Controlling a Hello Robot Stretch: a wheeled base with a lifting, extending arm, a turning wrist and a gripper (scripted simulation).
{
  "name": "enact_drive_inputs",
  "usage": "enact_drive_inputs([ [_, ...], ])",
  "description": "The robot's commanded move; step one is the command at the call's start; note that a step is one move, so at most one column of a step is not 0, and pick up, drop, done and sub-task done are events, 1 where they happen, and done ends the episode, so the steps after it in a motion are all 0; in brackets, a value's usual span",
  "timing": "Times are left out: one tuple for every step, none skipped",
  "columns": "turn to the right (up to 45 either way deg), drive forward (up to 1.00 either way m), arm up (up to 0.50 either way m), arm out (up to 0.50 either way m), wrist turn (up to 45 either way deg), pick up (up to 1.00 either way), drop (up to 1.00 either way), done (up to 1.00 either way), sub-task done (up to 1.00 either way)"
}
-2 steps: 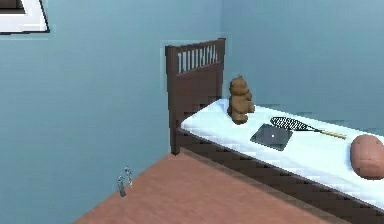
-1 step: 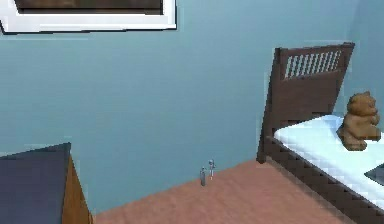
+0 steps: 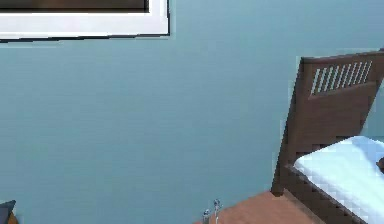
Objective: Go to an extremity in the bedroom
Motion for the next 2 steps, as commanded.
enact_drive_inputs([
  [-45.0, 0.0, 0.0, 0.0, 0.0, 0.0, 0.0, 0.0, 0.0],
  [-27.0, 0.0, 0.0, 0.0, 0.0, 0.0, 0.0, 0.0, 0.0],
])
